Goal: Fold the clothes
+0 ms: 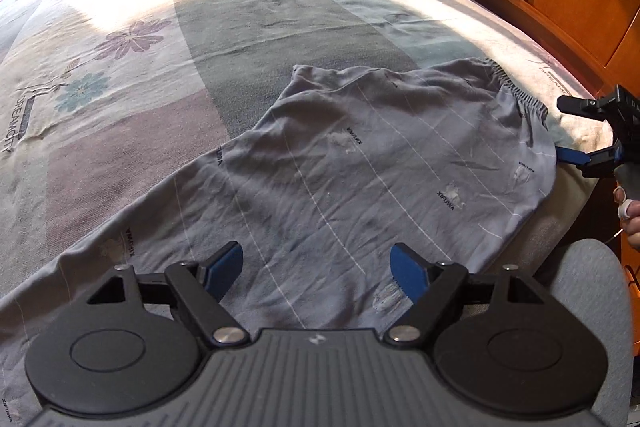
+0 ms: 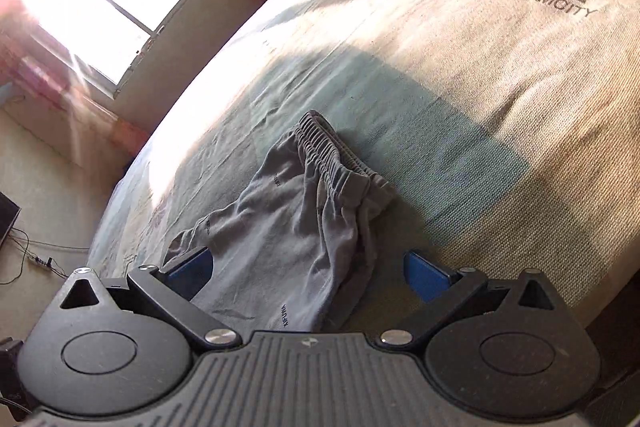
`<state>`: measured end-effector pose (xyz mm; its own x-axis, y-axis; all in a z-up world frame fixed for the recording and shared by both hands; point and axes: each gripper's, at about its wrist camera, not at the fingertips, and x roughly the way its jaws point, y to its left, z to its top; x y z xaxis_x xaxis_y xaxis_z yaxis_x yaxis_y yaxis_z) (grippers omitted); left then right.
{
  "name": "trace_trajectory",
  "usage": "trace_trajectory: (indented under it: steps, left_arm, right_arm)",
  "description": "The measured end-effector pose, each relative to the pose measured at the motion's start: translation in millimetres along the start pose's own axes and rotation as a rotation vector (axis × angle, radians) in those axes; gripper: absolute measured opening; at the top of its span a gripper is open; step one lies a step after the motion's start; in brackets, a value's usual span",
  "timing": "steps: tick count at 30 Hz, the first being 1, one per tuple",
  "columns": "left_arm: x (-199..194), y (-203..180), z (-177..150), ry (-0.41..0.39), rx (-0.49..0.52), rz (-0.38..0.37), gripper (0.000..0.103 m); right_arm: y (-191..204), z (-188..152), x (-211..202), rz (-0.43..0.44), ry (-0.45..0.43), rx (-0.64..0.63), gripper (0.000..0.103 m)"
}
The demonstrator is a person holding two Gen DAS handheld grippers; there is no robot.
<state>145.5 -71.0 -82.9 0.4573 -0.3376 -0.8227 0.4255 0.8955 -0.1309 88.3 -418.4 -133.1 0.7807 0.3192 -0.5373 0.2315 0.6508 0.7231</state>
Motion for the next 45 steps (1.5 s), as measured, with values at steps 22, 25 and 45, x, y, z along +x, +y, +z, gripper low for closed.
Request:
trace_trajectory:
  steps: [22, 25, 45]
  left_arm:
    - [-50, -16, 30, -0.136, 0.076, -0.088, 0.081]
    - [-65, -13, 25, -0.164, 0.070, -0.098, 0.081]
    - [26, -141, 52, -0.059, 0.375, -0.240, 0.082]
  right_arm:
    - [9, 6, 34, 0.021, -0.101, 0.085, 0.103]
    - [14, 11, 42, -0.022, -0.090, 0.108, 0.103]
    - [-10, 3, 23, 0.156, 0.004, 0.297, 0.103]
